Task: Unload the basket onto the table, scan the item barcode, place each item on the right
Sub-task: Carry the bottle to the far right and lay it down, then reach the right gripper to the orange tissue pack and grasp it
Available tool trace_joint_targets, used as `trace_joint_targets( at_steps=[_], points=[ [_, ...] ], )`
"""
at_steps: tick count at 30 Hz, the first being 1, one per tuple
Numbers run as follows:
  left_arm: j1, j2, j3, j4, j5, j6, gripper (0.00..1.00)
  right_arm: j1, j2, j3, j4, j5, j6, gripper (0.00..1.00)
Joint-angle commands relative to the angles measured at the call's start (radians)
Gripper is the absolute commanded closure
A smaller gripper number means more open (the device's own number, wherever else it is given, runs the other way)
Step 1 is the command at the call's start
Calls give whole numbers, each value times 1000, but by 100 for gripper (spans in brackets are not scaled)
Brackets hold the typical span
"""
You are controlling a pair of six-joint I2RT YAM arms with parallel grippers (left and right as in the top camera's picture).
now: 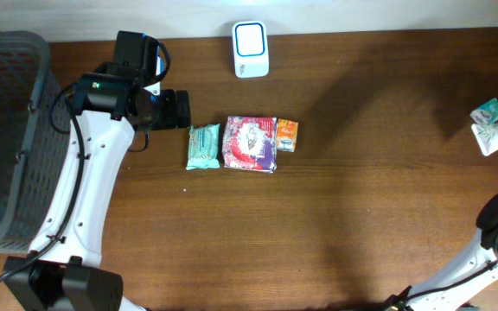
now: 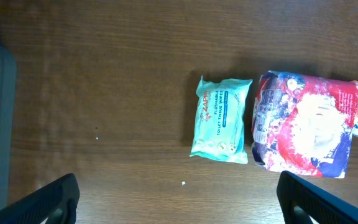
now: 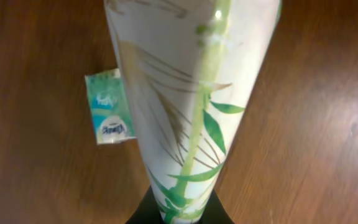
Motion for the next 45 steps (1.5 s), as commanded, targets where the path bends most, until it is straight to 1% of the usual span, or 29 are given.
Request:
trace_joint_targets(
  at_steps=[1, 4, 5, 7, 8, 9, 10, 11, 12, 14, 15, 16, 19, 21, 22, 23, 24, 26, 27, 29, 31, 32, 33, 36, 37, 38, 40, 41, 45],
  points=[
    [-3, -4, 6, -2, -11, 19, 1, -8, 65, 18, 37, 24, -39, 92],
    [-3, -4, 6, -2, -11, 19, 1, -9, 118, 18, 56, 24, -39, 91],
    [-3, -4, 6, -2, -11, 19, 1, -9, 127, 18, 57, 24, -40, 78],
    [-3, -4, 6, -2, -11, 20, 1, -9, 123, 18, 56, 23, -40, 48],
    [-3, -4, 6, -2, -11, 20, 1, -9, 108, 18, 51, 22, -87, 27],
    [-3, -4, 6, -2, -11, 19, 1, -9, 90, 18, 45, 23, -133, 22],
    [-3, -4, 6, -2, -11, 19, 1, -9, 64, 18, 32, 23, -166, 19],
    [-3, -4, 6, -2, -11, 19, 1, -8, 19, 18, 3, 10, -170, 19],
    [-3, -4, 6, -2, -11, 19, 1, -8, -25, 18, -13, -74, -170, 19],
    [-3, -4, 6, -2, -11, 19, 1, -7, -113, 18, -48, -338, -171, 20],
    [-3, -4, 6, -2, -11, 19, 1, -1, -141, 18, -69, -429, -172, 20],
    [-3, -4, 6, -2, -11, 19, 1, 31, -175, 18, -123, -554, -227, 21],
    [-3, -4, 6, -2, -11, 19, 1, 161, -167, 17, -310, -582, -417, 21],
    [-3, -4, 6, -2, -11, 19, 1, 290, -146, -16, -352, -566, -515, 21],
    [-3, -4, 6, -2, -11, 19, 1, 356, -140, -55, -334, -552, -515, 20],
    [-3, -4, 6, -2, -11, 19, 1, 451, -134, -121, -278, -550, -512, 18],
    [-3, -4, 6, -2, -11, 19, 1, 514, -131, -172, -218, -549, -509, 1],
    [-3, -4, 6, -2, -11, 19, 1, 625, -131, -267, -79, -549, -499, 1],
    [-3, -4, 6, -2, -11, 19, 1, 667, -131, -304, -17, -550, -453, 1],
    [-3, -4, 6, -2, -11, 20, 1, 755, -131, -385, 137, -550, -276, 1],
    [-3, -4, 6, -2, -11, 20, 1, 818, -131, -457, 298, -550, -201, 2],
    [-3, -4, 6, -2, -11, 19, 1, 837, -130, -484, 343, -550, -190, 11],
    [-3, -4, 6, -2, -11, 19, 1, 845, -130, -499, 358, -549, -191, 18],
    [-3, -4, 6, -2, -11, 19, 1, 850, -100, -519, 367, -549, -191, 24],
    [-3, -4, 6, -2, -11, 19, 1, 850, -79, -519, 367, -549, -191, 32],
    [-3, -4, 6, -2, -11, 19, 1, 850, -59, -519, 364, -549, -191, 36],
    [-3, -4, 6, -2, -11, 19, 1, 849, -3, -519, 367, -549, -191, 39],
    [-3, -4, 6, -2, -11, 19, 1, 850, 28, -519, 376, -550, -191, 42],
    [-3, -4, 6, -2, -11, 19, 1, 854, 77, -519, 419, -573, -191, 44]
  ],
)
